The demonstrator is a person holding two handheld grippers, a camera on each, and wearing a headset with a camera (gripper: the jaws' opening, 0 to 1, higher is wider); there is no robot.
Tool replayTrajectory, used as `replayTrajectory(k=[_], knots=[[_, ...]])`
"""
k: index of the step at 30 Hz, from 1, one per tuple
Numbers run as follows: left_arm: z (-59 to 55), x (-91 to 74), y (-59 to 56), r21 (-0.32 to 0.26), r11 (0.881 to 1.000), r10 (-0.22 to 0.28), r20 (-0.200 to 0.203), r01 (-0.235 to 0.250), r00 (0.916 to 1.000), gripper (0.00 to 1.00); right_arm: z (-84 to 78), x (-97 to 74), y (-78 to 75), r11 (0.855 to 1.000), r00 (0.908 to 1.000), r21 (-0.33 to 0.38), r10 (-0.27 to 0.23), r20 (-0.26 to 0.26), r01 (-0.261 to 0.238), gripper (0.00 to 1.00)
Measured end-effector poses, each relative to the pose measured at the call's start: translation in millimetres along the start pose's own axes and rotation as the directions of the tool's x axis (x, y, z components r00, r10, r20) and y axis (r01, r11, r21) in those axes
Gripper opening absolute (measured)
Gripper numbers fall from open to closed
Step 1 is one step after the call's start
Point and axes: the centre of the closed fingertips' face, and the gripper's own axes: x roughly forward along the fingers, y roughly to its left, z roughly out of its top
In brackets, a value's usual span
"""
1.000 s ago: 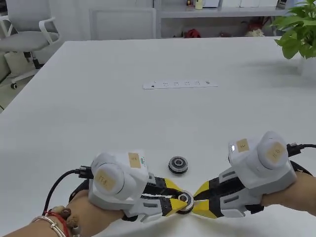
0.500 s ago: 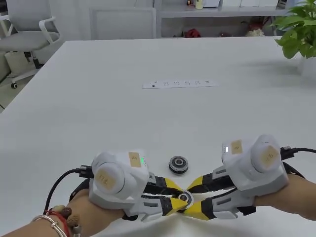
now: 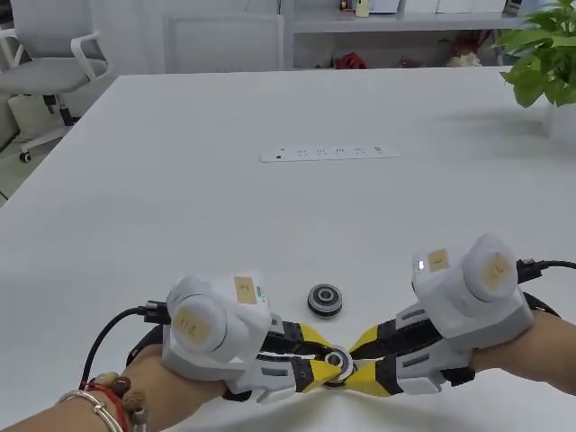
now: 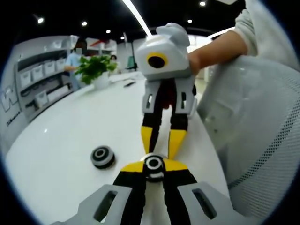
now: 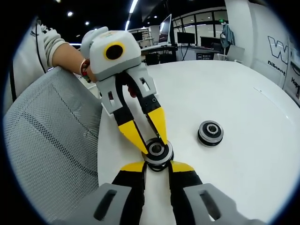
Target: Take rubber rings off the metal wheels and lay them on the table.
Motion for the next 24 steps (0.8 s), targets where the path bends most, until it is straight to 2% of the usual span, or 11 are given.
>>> replayTrajectory(k=[15,24], knots=[[0.2,-0.2,-0.3,-0.001,1.0,0.001,0.002,-0.001,1.0,0.14,-3.5,-1.8,1.3,0.994,0.9998,0.109,0.021,-0.001,-0.021,0.1],[0.1,-0.2,-0.3,-0.004,1.0,0.001,0.003,-0.001,1.0,0.14,-4.5,-2.3,1.0,0.981,0.9995,0.19,0.032,0.004,-0.033,0.08]])
